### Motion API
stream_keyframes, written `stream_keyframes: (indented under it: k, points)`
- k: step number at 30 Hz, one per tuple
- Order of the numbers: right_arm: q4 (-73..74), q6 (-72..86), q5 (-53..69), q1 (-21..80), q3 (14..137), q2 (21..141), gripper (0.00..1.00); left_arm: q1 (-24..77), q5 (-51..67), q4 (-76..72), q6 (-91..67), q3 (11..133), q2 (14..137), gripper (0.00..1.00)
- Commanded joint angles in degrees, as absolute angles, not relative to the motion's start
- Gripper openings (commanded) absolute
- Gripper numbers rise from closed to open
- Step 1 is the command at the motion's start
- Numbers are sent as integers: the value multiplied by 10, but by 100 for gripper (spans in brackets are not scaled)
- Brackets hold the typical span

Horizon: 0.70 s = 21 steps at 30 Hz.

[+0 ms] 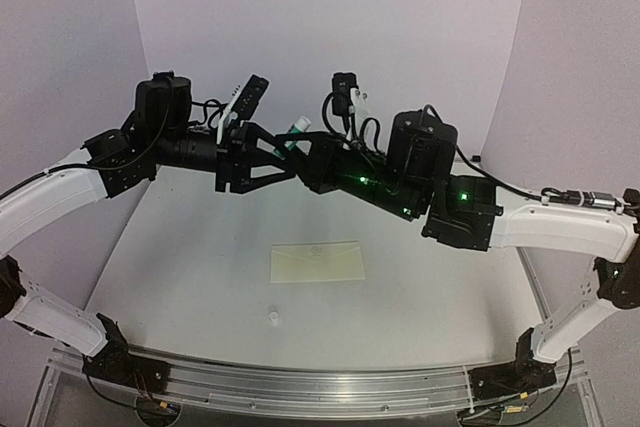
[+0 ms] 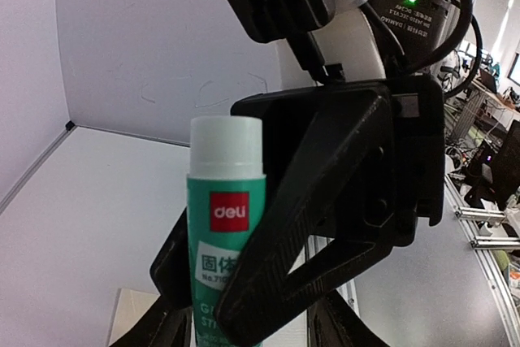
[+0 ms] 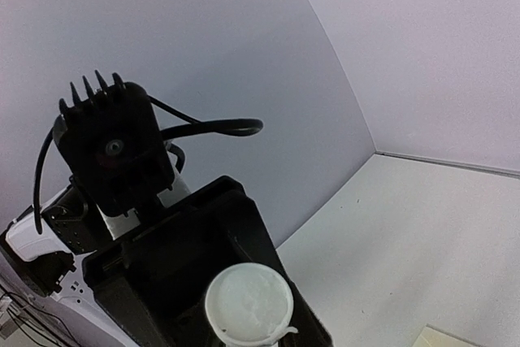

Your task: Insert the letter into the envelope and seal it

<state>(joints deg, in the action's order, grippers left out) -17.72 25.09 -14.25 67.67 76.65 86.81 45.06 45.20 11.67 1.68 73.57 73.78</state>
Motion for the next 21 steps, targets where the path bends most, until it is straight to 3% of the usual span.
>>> stream_keyframes:
  k: [1,9,15,17,18,19,21]
  points:
    - [-181,237,-133,681,799,871,0,451,477,125,46,763,732,36]
    - [-179,235,-129,680,800,876,0,451,484,133,57,772,734,0]
    - [-176,227,-127,680,786,872,0,450,473,161,75,776,731,0]
    - [-158,211,-117,680,790,875,25,449,441,174,78,771,726,0]
    - [-140,202,-117,680,795,875,44,446,423,181,79,768,724,0]
    - [-123,193,-117,680,799,876,78,440,412,186,80,764,721,0]
    - [-88,180,-126,680,802,873,87,426,389,200,78,756,713,0]
